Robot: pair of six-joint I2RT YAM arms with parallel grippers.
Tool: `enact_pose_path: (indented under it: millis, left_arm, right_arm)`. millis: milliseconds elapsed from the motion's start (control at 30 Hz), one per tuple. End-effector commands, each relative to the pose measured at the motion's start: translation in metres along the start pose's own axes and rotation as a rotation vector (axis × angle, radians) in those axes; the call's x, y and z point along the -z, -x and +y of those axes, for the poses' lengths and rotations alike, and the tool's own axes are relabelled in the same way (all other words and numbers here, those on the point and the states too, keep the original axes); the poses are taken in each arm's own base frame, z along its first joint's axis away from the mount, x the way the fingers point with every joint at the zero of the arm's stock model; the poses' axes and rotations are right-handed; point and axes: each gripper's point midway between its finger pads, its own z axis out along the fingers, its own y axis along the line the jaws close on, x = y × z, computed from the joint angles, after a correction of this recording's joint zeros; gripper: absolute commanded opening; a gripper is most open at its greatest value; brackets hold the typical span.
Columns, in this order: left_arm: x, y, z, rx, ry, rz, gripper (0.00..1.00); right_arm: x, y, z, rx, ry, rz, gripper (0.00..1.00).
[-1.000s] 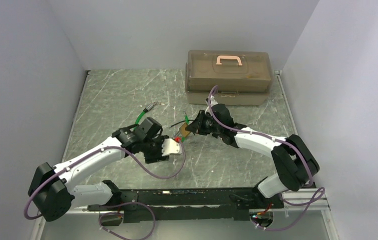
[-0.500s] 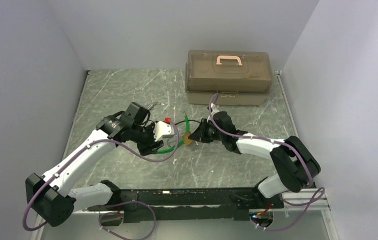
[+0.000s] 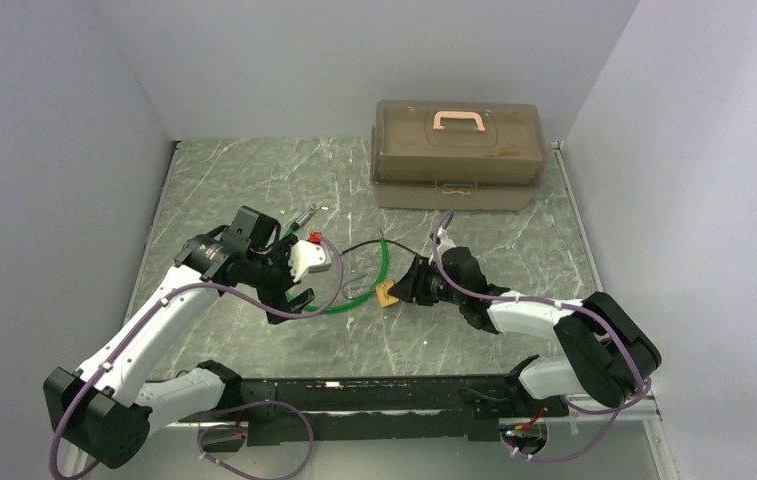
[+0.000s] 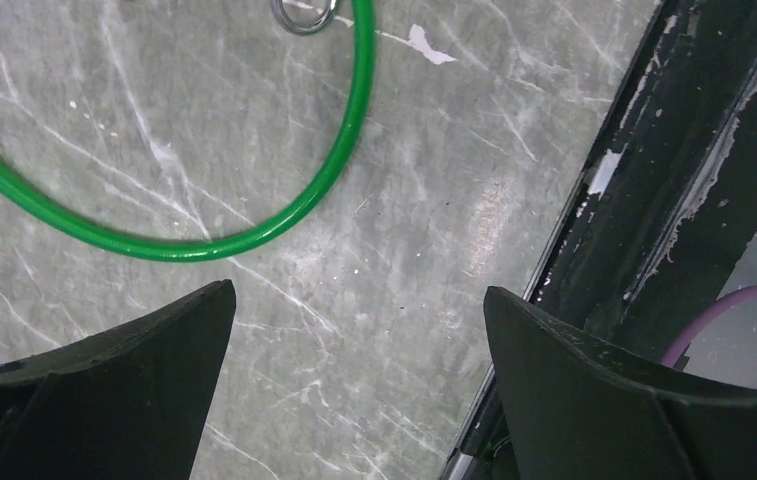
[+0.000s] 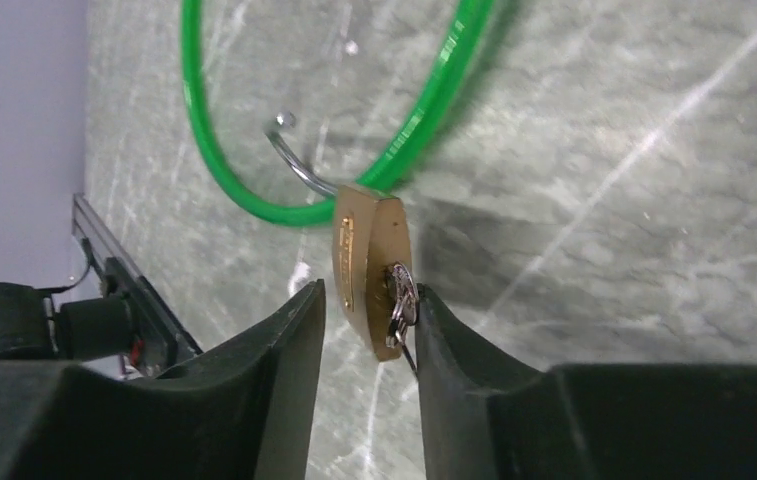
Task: Unlock with the key
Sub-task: Place the lock at the center of the board, then reset both arms
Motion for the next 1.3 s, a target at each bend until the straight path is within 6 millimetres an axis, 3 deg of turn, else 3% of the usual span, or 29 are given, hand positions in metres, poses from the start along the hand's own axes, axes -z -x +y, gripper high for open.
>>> enact_pose_path:
  millis: [0, 233, 267, 367, 533, 633, 767, 900, 1100, 1267]
  left_arm:
    - [-0.001, -0.003, 0.007, 0.05, -0.002, -0.008, 0.99]
    - [0.003, -0.007, 0.013, 0.048, 0.026, -0.011, 0.99]
    - [0.004, -0.008, 0.015, 0.053, 0.035, -0.01, 0.99]
    - [0.008, -0.006, 0.024, 0.084, 0.072, -0.026, 0.99]
    - [0.026, -0.001, 0.05, 0.134, 0.171, -0.086, 0.99]
    - [0.039, 0.0, 0.079, 0.2, 0.272, -0.128, 0.99]
    - [0.06, -0.002, 0.125, 0.363, 0.381, -0.237, 0.99]
    - [0.076, -0.029, 0.178, 0.539, 0.543, -0.349, 0.99]
    - [0.062, -0.069, 0.205, 0.592, 0.675, -0.426, 0.99]
    - [0.043, -0.091, 0.214, 0.605, 0.729, -0.506, 0.99]
  right_arm:
    - [-0.003, 0.009, 0.003, 0.055, 0.036, -0.062, 0.42]
    - [0.004, 0.016, -0.008, 0.109, -0.052, -0.076, 0.56]
    - [0.007, 0.019, -0.008, 0.118, -0.064, -0.08, 0.62]
    - [0.02, 0.034, -0.003, 0.147, -0.108, -0.113, 0.96]
    - [0.059, 0.079, 0.02, 0.239, -0.183, -0.225, 1.0]
    - [0.088, 0.126, 0.022, 0.304, -0.3, -0.332, 1.0]
    - [0.123, 0.175, -0.014, 0.256, -0.489, -0.456, 1.0]
    - [0.155, 0.204, -0.067, 0.148, -0.679, -0.623, 1.0]
    - [0.206, 0.208, -0.135, 0.208, -1.042, -0.854, 1.0]
    - [0.218, 0.2, -0.183, 0.151, -1.174, -0.885, 1.0]
